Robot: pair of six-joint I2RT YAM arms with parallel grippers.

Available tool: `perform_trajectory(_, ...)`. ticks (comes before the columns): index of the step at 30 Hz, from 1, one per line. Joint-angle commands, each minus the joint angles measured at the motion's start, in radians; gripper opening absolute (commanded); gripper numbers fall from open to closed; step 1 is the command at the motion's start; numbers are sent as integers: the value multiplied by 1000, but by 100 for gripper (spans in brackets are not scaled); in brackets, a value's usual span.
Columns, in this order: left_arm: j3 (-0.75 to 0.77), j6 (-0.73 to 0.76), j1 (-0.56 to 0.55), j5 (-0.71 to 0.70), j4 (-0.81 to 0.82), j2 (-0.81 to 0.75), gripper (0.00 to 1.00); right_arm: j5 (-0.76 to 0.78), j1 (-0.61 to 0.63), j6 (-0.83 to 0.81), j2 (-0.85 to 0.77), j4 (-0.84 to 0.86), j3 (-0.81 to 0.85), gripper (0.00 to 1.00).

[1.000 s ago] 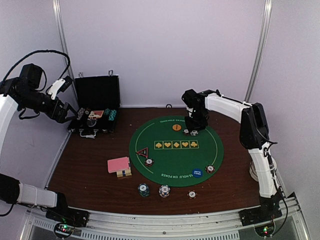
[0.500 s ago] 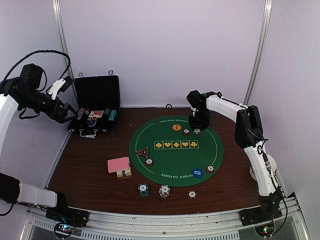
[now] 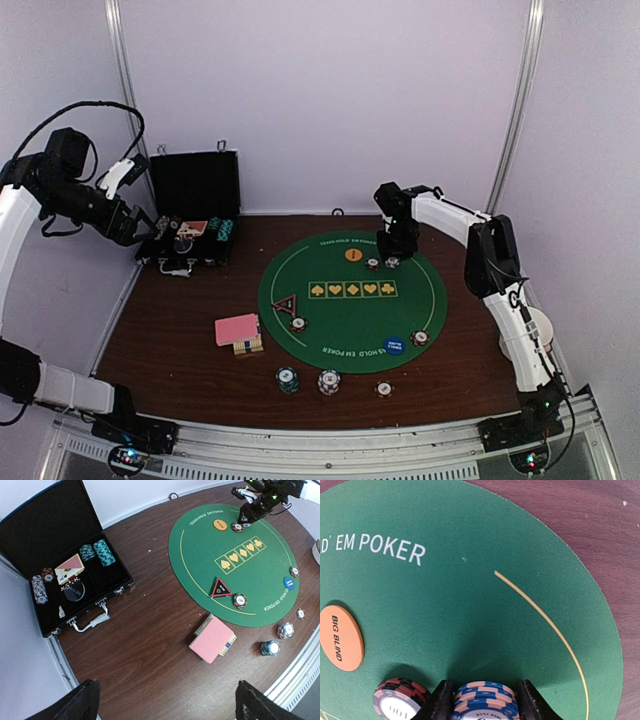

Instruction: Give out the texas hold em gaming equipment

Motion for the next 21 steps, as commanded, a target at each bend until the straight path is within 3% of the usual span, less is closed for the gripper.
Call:
perform_trajectory(1, 22, 10, 6, 14, 12, 12, 98, 1, -13, 13, 28, 12, 26, 31)
perform_trajectory(6, 22, 10, 7, 12, 11, 10, 97, -9, -12, 15, 27, 10, 28, 54)
perform_trajectory(10, 20, 13, 6, 12, 12, 7, 98, -9, -13, 14, 11, 2, 29, 67)
perform_trajectory(16, 14, 15, 8, 9, 18, 6, 97, -9, -9, 11, -74, -10, 20, 71)
perform_trajectory(21, 4, 6, 6, 4, 39, 0, 98, 17, 45, -15, -240, 10, -66, 78)
